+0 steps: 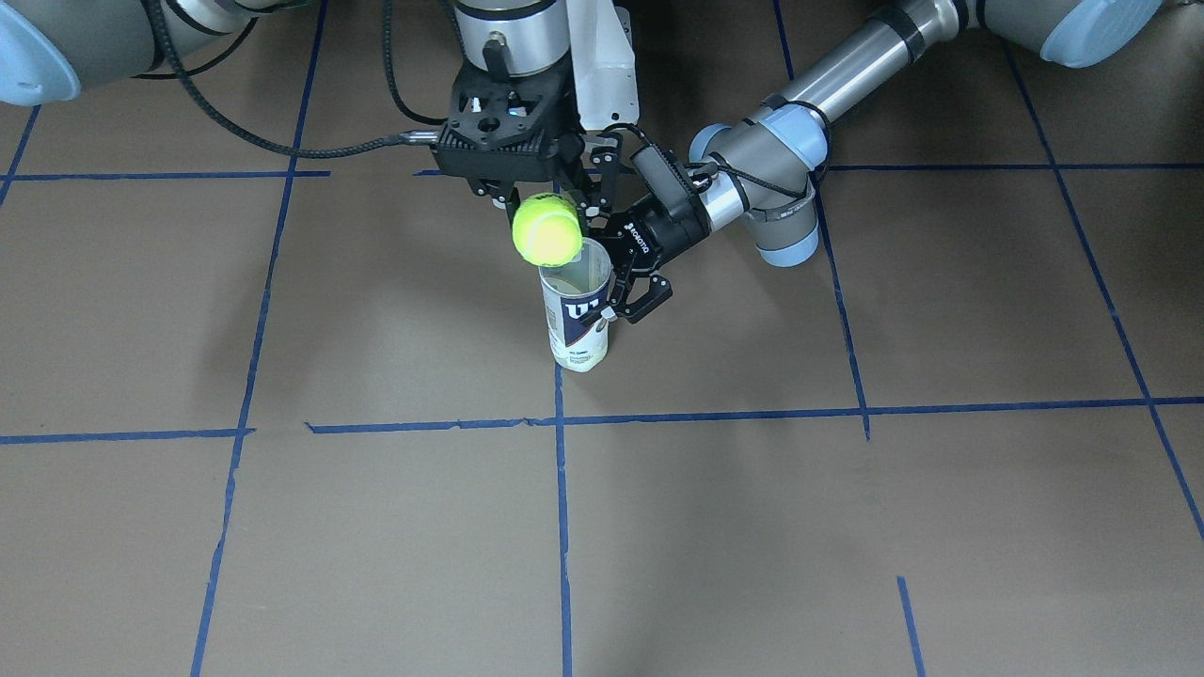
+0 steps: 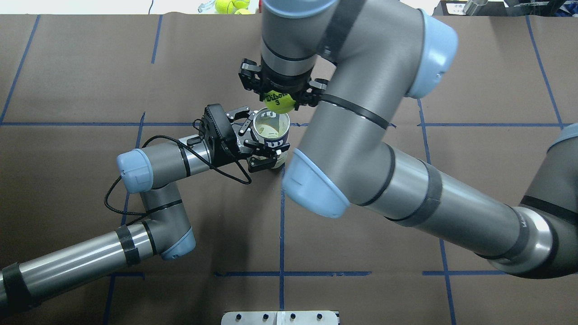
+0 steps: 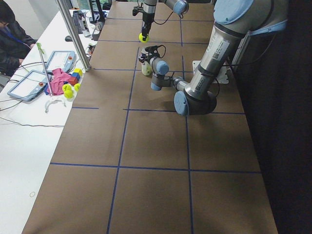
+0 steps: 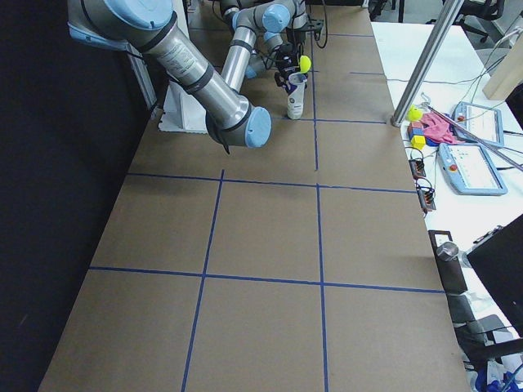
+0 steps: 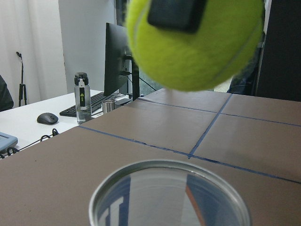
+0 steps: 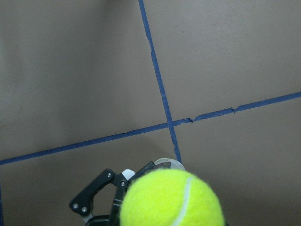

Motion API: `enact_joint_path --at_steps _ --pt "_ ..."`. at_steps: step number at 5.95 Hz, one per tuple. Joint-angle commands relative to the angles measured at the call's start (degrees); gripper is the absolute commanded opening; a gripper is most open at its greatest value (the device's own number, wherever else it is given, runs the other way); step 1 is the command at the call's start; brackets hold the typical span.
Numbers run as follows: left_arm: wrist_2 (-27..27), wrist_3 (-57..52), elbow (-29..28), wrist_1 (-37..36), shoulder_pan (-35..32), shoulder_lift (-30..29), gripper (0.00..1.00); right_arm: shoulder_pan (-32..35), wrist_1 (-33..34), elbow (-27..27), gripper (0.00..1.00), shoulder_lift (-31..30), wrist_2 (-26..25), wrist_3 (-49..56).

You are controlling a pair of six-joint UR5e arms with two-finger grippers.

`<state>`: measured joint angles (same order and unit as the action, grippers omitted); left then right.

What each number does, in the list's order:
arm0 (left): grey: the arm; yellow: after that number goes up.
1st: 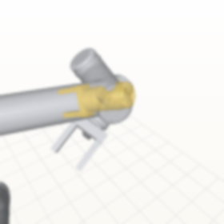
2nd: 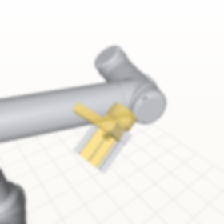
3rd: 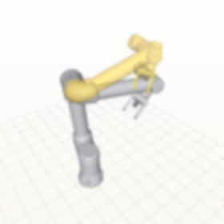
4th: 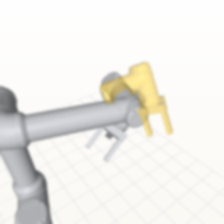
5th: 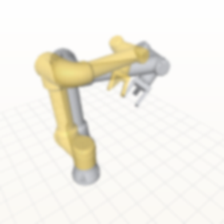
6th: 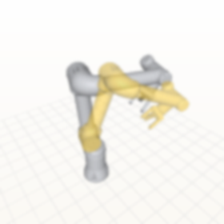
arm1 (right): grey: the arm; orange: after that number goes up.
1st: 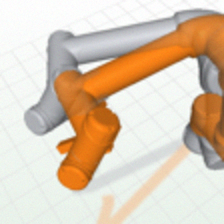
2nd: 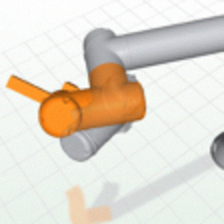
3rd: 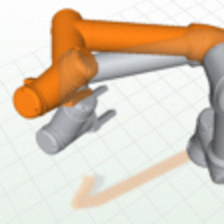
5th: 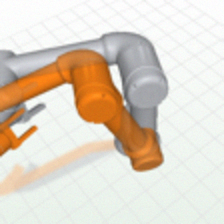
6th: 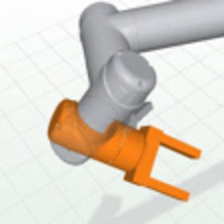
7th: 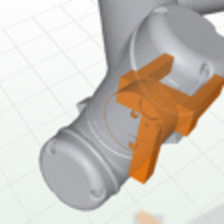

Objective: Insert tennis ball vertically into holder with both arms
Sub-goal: 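Carry the second ball with the right gripper above the can's opening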

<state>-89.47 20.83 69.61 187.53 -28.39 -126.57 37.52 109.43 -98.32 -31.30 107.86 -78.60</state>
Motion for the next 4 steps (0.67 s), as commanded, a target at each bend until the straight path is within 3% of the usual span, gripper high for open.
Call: enact_joint_path --at_steps 1,4 --pt "0.0 0.0 0.0 -0.1 0.0 0.0 0.93 -0.5 -1.9 4.3 0.14 2.1 -0.2 -0.9" --pt "0.0 -0.1 0.0 -0.1 0.0 0.1 0.93 -1.0 -1.5 3.8 0.34 1.2 0.1 -0.9"
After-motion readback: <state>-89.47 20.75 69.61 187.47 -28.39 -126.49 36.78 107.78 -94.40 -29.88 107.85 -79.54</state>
